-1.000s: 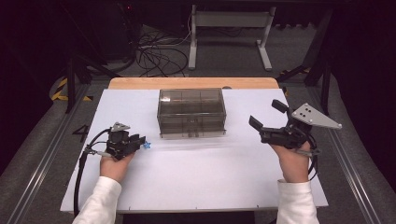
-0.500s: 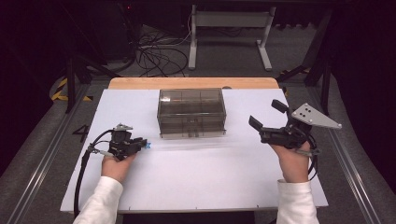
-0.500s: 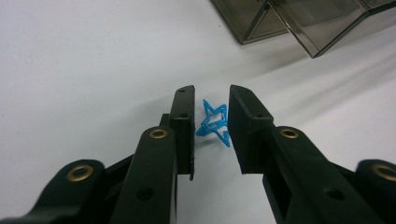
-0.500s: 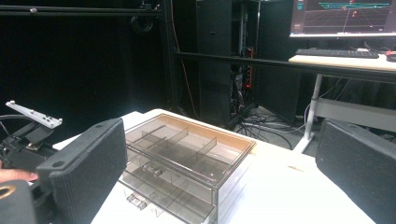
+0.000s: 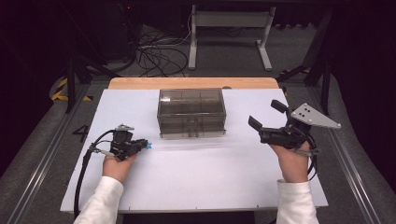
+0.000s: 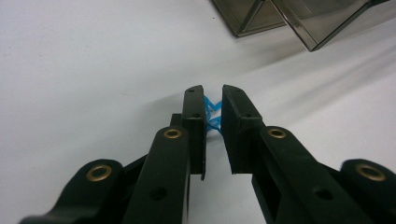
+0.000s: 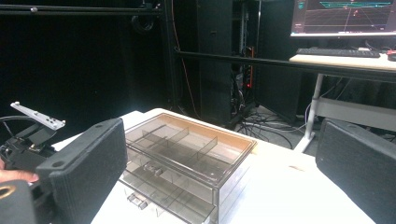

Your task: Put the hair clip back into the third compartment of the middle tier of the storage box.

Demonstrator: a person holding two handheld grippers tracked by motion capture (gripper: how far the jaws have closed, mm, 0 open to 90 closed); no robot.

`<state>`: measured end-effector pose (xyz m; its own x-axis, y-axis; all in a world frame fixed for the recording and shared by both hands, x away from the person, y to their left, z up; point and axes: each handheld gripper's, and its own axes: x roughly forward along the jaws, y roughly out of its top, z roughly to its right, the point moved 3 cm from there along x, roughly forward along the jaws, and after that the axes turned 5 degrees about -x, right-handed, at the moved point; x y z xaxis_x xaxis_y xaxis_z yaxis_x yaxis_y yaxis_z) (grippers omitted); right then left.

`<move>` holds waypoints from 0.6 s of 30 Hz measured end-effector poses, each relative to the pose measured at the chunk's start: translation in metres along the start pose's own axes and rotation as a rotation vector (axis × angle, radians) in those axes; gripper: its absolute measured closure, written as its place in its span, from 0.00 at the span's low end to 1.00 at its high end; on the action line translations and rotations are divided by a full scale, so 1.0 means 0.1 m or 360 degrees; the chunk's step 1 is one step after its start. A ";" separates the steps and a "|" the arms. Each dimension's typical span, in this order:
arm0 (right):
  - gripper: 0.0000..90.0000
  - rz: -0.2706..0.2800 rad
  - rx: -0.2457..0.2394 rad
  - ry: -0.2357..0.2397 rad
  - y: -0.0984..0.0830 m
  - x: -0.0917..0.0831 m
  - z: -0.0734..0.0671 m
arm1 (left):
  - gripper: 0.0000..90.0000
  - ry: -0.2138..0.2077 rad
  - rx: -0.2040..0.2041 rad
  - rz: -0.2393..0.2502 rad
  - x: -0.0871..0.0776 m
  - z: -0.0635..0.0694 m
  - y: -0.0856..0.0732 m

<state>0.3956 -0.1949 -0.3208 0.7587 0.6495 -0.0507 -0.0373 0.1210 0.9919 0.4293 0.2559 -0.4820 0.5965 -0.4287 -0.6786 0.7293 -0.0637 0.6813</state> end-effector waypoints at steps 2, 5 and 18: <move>0.03 -0.0003 0.0007 -0.0001 0.00 0.00 -0.01 | 0.91 -0.0006 -0.0003 0.0000 0.01 0.00 0.00; 0.03 -0.0002 0.0010 0.0002 0.00 0.00 -0.01 | 0.93 -0.0029 -0.0008 0.0001 0.01 0.00 0.00; 0.03 -0.0001 0.0006 -0.0001 0.00 0.00 0.00 | 0.98 -0.0132 -0.0030 0.0031 -0.01 0.01 0.02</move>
<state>0.3955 -0.1947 -0.3209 0.7589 0.6491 -0.0512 -0.0343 0.1184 0.9924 0.4295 0.2555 -0.4800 0.5815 -0.5029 -0.6395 0.7243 -0.0378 0.6884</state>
